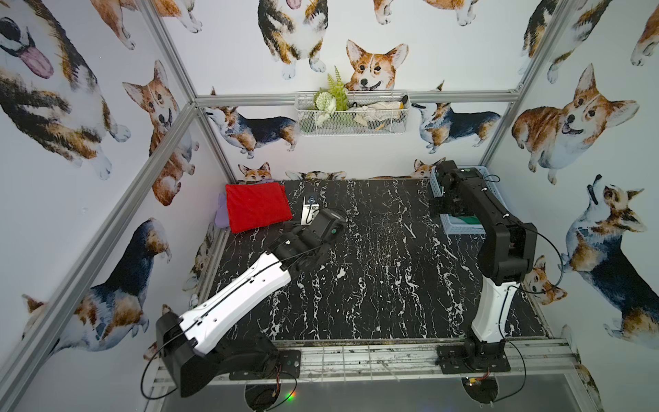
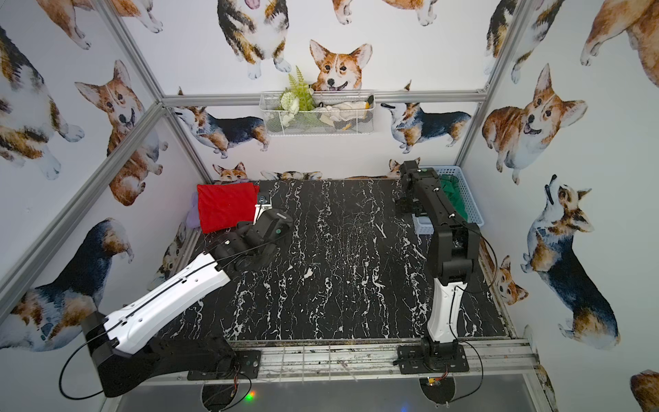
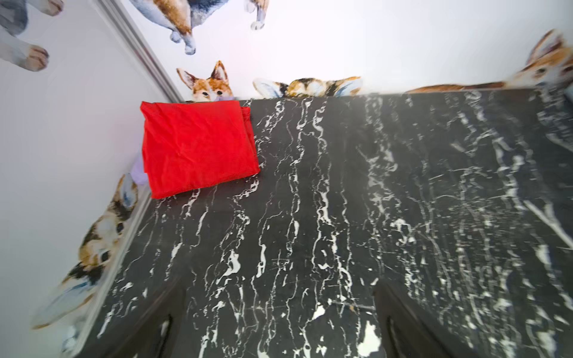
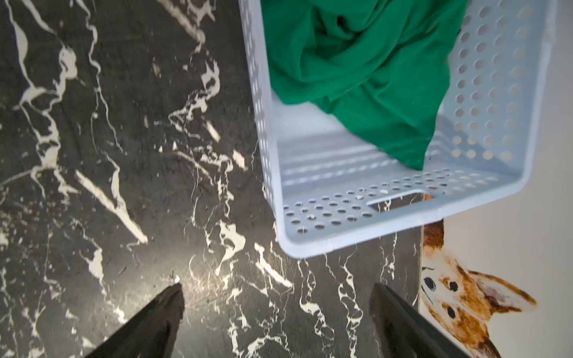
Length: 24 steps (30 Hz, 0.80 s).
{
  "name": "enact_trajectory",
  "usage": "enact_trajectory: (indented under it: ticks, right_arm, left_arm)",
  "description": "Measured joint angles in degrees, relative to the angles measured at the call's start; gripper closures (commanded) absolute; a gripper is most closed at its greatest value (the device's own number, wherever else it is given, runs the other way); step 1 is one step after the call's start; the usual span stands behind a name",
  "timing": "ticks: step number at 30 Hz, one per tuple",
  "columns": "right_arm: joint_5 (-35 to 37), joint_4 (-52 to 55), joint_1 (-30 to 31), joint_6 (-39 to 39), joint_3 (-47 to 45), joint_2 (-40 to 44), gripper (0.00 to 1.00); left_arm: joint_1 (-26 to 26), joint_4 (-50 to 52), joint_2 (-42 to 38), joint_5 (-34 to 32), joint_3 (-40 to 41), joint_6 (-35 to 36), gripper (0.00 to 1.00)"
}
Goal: Fold and stack t-shirts
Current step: Move the bin to the corner of the board.
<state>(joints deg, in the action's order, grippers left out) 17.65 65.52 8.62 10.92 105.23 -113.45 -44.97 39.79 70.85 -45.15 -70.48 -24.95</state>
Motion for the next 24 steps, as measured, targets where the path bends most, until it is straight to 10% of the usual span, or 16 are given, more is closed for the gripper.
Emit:
enact_trajectory:
  ticks: [24]
  right_arm:
    - [-8.5,-12.4,-4.8,5.5,-18.8,2.7,0.33]
  left_arm:
    - [-0.1,-9.6,-24.7,17.1,27.1,-5.3,0.00]
